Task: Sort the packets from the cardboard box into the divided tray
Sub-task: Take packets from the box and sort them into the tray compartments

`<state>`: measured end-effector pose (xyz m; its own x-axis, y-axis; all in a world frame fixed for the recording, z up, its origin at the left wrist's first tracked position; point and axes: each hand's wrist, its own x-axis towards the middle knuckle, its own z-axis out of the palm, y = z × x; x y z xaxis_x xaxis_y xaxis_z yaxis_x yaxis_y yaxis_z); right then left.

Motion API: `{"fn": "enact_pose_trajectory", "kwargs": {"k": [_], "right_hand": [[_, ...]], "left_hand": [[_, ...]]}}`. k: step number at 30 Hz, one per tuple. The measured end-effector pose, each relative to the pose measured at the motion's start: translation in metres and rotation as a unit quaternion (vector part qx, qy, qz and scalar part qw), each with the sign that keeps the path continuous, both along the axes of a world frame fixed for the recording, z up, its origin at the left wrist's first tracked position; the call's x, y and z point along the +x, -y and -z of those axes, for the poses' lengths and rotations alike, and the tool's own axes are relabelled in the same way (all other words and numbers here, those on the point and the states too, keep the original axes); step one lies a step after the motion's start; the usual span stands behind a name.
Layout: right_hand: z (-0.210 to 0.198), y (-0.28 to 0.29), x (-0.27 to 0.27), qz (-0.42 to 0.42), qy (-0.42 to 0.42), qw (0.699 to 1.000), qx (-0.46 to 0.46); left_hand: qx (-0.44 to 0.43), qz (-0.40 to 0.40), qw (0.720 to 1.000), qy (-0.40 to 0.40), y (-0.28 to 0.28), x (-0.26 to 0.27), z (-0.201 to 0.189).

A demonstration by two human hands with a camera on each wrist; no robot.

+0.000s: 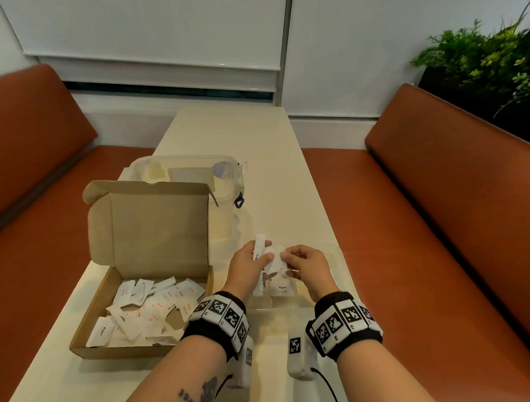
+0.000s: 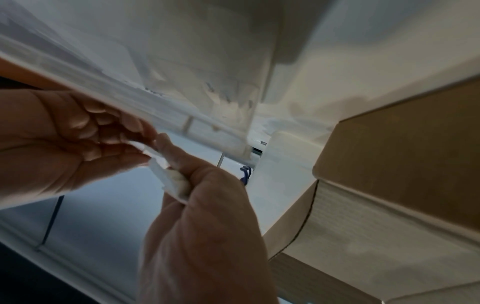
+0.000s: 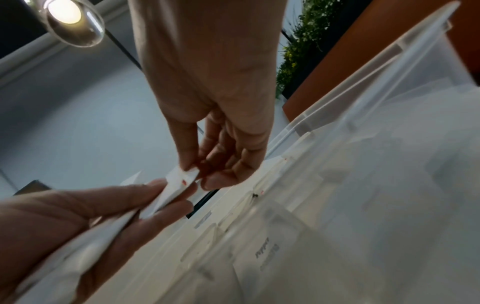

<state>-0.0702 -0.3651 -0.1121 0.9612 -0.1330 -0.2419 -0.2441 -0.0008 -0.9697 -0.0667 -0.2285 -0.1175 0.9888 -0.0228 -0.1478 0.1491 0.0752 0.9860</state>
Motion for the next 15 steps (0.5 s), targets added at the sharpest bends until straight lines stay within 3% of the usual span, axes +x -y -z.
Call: {"fn": "enact_pose_trajectory", "kwargs": {"k": [6,15], "right_hand": [[0.000,0.003,0.002,0.058,0.003,0.998,-0.010],[0.005,0.006,-0.005,0.078,0.025,0.991,0.103]], "left_hand": [[0.009,-0.060,0.998,-0.008,-0.003,0.003,0.007],[-0.010,0.009,0.999,-0.048,0.008,0.004,0.004]]}}
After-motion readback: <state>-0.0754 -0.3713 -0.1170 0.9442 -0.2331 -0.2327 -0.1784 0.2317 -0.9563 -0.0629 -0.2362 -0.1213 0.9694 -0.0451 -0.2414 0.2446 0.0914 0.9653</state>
